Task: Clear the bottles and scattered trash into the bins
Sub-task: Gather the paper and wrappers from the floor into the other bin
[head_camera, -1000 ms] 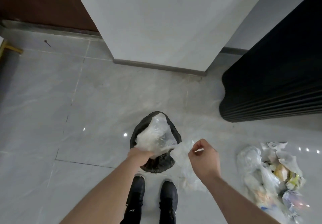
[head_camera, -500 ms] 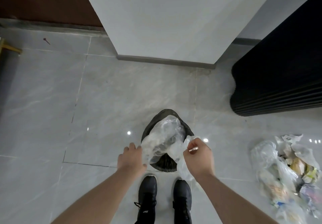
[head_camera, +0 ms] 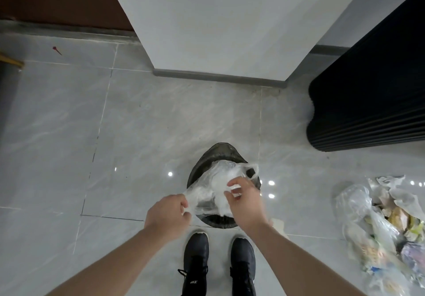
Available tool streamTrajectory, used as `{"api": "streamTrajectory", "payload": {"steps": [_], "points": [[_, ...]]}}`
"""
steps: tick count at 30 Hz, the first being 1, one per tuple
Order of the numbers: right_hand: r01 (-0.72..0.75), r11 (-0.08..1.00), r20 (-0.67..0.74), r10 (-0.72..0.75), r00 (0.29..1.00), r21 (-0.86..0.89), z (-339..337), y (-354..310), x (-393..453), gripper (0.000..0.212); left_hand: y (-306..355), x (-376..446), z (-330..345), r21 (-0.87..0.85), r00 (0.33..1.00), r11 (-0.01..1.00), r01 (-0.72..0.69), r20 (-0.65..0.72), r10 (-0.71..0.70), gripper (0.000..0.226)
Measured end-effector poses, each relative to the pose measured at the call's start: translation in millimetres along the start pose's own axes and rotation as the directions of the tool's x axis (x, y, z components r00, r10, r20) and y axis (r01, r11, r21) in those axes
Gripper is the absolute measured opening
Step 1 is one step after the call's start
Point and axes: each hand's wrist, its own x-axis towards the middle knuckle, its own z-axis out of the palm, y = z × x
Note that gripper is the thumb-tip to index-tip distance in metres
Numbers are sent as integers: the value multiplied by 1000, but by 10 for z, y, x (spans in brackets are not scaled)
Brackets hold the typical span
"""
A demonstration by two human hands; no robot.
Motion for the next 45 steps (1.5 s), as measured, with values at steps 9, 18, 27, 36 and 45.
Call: {"api": "streamTrajectory", "payload": {"steps": [9,18,27,36,45], "points": [[59,914,371,104,923,-401,813,571,790,63,-218,683,-215,-2,992,996,-86,-89,86,18],[-69,876,292,232,928,-478,831,831,893,64,-165,736,-123,128,989,982,-140,-26,145,21],[-99,883,222,222,949,-460,-470,347,-882,67,500,-689,-484,223,996,974,-49,82,31,39],[-201,817,170,340,925,-540,-1469,757,-2150,76,1084,-1891,-208,362,977,909,-205,122,172,74],[-341,752,120,483,867,-564,-1957,1980,-3316,84,1410,-2568,713,476,966,847,-238,206,155,83]]}}
